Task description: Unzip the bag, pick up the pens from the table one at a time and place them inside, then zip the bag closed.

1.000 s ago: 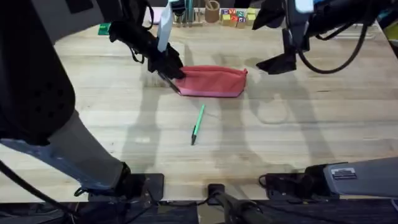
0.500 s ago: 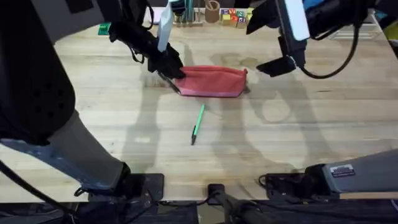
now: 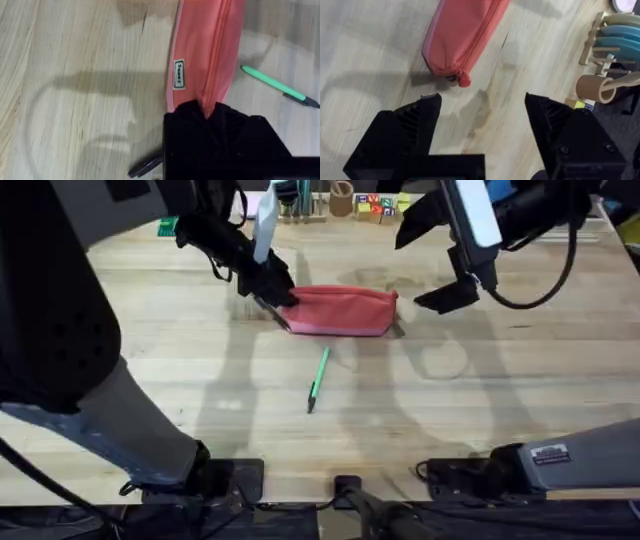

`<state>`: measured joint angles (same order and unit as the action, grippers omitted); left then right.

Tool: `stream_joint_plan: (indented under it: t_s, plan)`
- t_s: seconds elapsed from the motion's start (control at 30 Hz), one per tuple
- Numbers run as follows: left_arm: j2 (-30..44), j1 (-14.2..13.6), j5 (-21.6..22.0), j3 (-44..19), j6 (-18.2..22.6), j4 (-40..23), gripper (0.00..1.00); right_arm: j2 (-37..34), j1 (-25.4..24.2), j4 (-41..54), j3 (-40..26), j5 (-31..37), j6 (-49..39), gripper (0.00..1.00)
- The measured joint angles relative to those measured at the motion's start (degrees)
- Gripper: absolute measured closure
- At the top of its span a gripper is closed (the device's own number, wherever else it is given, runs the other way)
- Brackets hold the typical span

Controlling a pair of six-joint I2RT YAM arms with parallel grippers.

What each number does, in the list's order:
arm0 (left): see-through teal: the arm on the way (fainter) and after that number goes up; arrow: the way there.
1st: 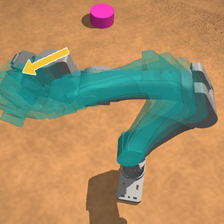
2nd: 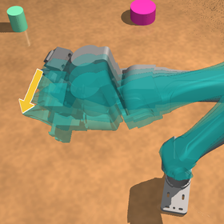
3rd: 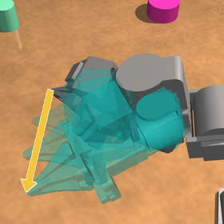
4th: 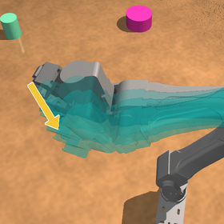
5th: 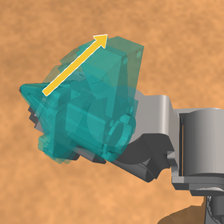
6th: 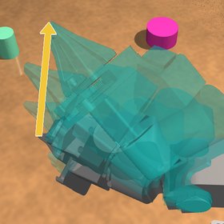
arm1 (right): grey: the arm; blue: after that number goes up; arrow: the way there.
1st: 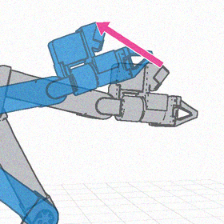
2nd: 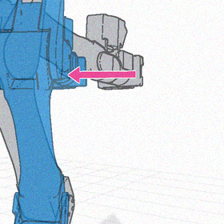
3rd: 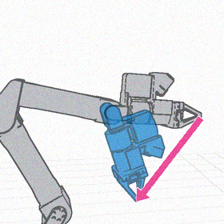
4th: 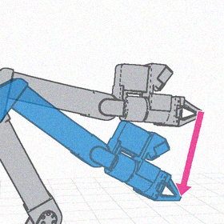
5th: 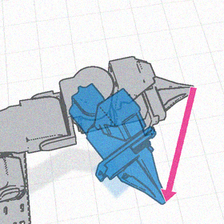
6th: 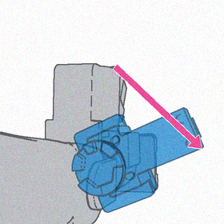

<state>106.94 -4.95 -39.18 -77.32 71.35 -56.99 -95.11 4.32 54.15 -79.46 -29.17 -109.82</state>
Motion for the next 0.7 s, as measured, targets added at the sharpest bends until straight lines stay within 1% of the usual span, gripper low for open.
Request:
stream_joint_plan:
  t_s: [0.27, 0.57, 0.7]
  plan:
    - [-0.01, 0.0, -0.01, 0.0, 0.0, 0.0, 0.958, 0.0, 1.14, 0.35, 0.0, 0.0, -0.13, 0.005]
    - [0.0, 0.0, 0.0, 0.0, 0.0, 0.0, 0.958, -0.07, 1.24, 0.35, 0.0, 0.0, -0.13, 0.005]
    - [-0.01, 0.0, 0.0, 0.0, 0.0, 0.0, 0.958, -1.55, 1.24, 0.33, 0.0, 0.0, -0.15, 0.005]
